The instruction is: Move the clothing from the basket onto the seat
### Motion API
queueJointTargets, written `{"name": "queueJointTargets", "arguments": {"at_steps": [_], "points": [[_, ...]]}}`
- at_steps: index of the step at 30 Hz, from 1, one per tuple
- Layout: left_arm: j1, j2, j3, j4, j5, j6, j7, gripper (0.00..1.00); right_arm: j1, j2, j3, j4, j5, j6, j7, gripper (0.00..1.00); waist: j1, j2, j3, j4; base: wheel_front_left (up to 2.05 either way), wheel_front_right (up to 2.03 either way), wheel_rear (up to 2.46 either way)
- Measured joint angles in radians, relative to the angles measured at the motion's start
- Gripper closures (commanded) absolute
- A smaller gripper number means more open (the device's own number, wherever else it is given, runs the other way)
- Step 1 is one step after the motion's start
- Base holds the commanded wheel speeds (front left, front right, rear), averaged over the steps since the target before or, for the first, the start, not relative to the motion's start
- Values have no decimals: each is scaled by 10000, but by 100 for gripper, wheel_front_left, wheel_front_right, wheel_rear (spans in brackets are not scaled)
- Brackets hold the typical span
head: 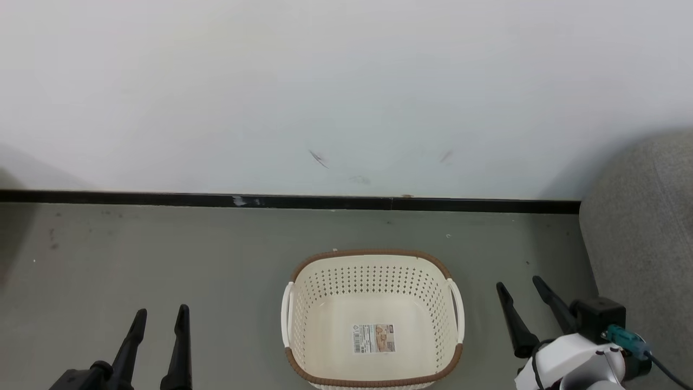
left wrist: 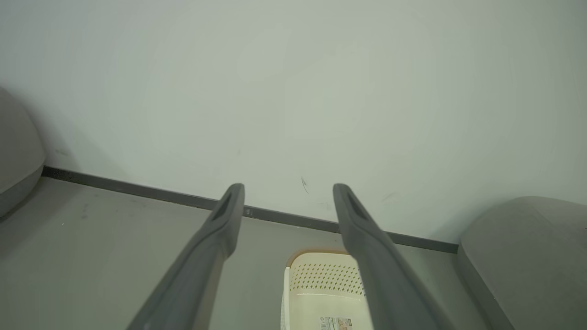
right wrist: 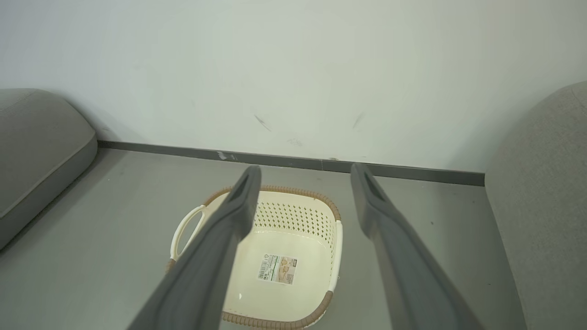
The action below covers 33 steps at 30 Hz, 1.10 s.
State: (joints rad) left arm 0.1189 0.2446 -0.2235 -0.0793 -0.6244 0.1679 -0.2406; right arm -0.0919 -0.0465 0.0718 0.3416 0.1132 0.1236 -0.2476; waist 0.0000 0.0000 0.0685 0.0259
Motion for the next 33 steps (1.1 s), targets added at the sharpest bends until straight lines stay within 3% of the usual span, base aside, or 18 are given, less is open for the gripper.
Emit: {"name": "queueJointTargets", "arguments": {"at_steps": [15, 33], "points": [[344, 86, -280, 370, 0, -399, -2, 0, 1286, 48, -454, -725, 230, -2, 0, 0, 0, 0, -874, 425, 0, 0, 0], [555, 171, -272, 514, -13, -579, -4, 0, 1990, 67, -518, -1438, 355, 0, 0, 0, 0, 0, -1004, -205, 0, 0, 0]]}}
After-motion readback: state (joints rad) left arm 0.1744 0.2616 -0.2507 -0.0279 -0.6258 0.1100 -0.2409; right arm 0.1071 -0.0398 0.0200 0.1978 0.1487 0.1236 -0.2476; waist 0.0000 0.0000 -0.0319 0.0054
